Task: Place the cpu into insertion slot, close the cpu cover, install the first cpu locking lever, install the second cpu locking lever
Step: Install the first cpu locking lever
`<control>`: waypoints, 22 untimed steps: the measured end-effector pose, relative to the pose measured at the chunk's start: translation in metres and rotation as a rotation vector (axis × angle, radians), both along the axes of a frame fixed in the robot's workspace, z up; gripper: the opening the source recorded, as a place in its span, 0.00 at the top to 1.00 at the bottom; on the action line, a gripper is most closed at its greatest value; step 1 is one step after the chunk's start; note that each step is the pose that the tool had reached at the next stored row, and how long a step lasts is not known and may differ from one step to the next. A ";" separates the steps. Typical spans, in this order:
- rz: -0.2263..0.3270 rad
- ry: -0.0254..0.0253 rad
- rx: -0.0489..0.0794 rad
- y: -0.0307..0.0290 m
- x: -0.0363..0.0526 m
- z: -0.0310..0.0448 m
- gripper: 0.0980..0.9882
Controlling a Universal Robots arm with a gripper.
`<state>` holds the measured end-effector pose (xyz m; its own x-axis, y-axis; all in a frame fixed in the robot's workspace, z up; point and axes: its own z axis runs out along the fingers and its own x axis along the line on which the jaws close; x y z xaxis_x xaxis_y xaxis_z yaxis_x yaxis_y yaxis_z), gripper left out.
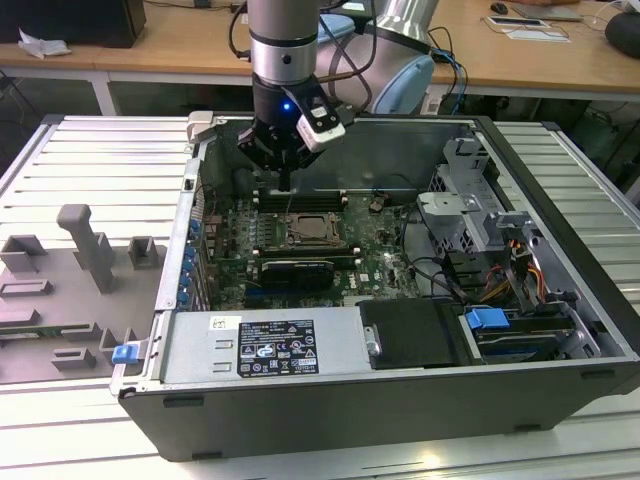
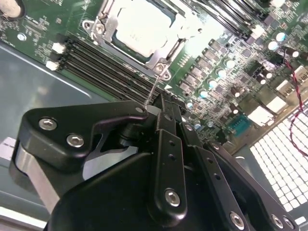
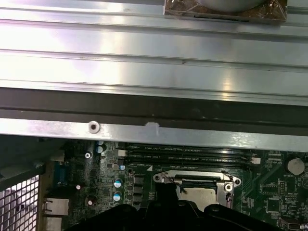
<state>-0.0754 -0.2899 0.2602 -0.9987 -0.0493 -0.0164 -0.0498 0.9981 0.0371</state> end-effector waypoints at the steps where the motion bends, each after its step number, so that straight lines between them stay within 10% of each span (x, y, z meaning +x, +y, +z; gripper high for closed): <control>1: 0.000 0.0000 0.000 0.0000 0.0017 -0.0001 0.99; 9: 0.000 -0.0001 -0.001 0.0000 0.0106 -0.0014 0.99; 13: 0.000 -0.0001 0.042 -0.0005 0.0106 -0.0023 0.99; 22: -0.001 0.0000 0.078 -0.0033 0.0201 -0.0099 0.99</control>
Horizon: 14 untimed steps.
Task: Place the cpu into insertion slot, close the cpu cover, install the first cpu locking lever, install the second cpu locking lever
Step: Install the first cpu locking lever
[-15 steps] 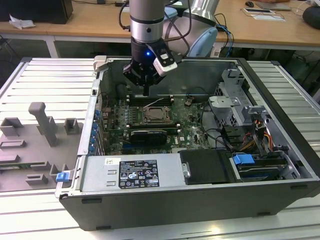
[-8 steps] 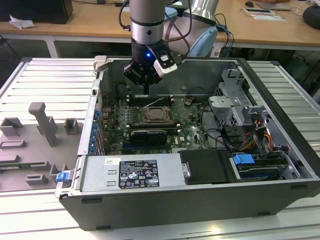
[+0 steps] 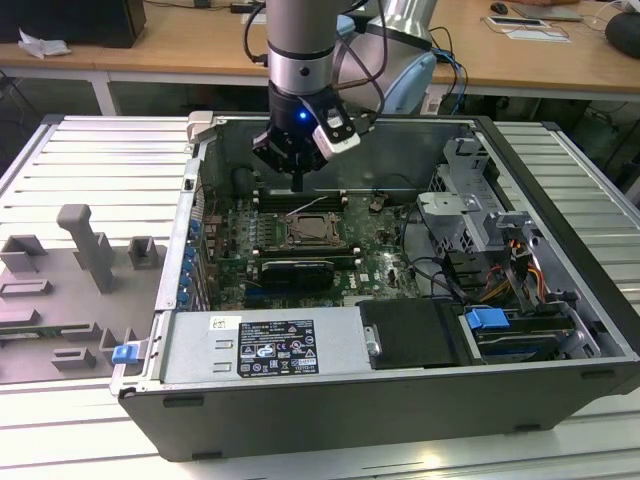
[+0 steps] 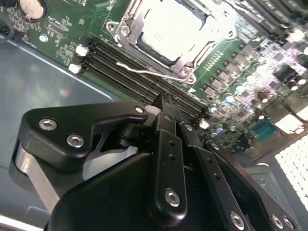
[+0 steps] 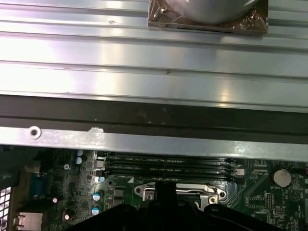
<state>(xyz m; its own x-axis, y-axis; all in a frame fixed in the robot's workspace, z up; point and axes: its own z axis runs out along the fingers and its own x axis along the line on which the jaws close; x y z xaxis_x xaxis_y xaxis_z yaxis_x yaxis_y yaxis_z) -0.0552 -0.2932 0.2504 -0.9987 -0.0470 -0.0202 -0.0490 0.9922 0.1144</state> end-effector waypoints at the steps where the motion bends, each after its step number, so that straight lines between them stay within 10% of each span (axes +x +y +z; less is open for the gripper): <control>1: 0.000 0.0000 0.001 -0.0002 0.0006 -0.0026 0.99; 14: 0.000 0.0002 -0.001 0.0022 0.0229 -0.0238 0.99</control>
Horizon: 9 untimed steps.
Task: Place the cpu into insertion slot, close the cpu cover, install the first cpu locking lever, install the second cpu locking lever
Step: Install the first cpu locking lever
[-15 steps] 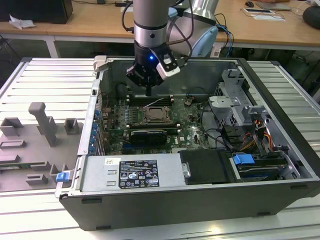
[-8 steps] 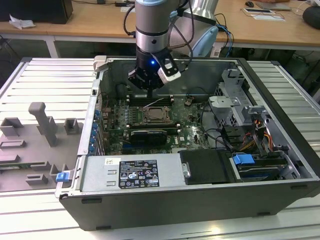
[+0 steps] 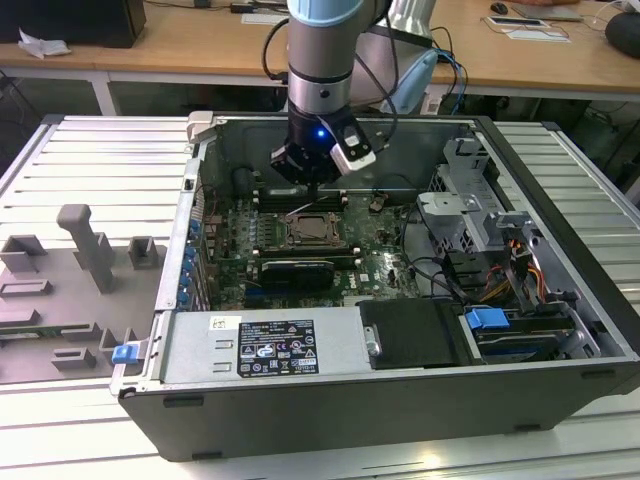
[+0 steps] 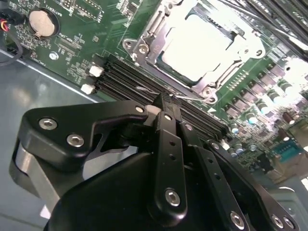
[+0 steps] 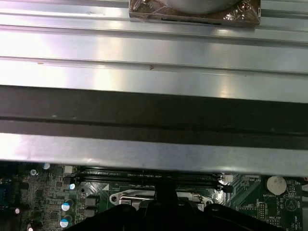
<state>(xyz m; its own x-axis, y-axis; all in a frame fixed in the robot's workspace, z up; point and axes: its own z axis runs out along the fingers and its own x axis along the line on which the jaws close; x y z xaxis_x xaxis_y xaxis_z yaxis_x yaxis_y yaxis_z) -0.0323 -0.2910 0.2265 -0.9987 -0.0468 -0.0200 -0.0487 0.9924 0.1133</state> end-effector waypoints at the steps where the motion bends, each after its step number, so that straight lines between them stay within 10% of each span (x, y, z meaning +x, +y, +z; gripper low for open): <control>1: 0.000 0.0000 0.000 0.0005 0.0010 -0.0007 0.99; 9: 0.000 0.0001 -0.002 0.0024 0.0104 -0.0102 0.99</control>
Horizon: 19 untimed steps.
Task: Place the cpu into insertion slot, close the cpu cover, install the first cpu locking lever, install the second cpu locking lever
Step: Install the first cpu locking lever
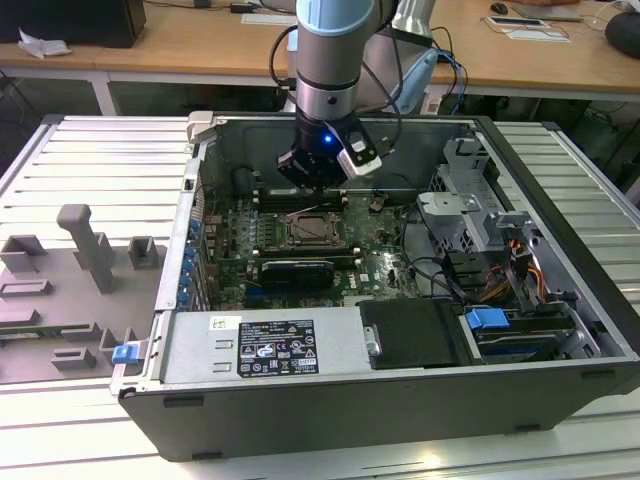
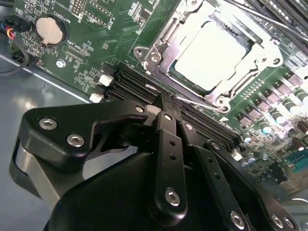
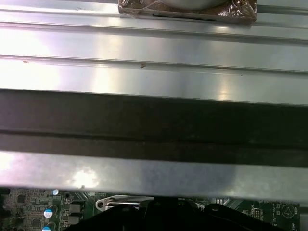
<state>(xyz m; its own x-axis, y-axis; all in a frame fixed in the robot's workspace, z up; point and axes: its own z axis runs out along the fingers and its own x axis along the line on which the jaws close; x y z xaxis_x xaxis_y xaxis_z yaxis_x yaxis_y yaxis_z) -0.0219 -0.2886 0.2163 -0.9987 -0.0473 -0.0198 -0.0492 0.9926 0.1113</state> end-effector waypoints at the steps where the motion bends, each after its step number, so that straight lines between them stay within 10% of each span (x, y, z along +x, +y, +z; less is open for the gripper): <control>1: 0.000 0.0000 0.000 0.0000 0.0013 -0.0015 0.99; 19: 0.000 0.0002 -0.017 0.0001 0.0046 -0.0143 0.99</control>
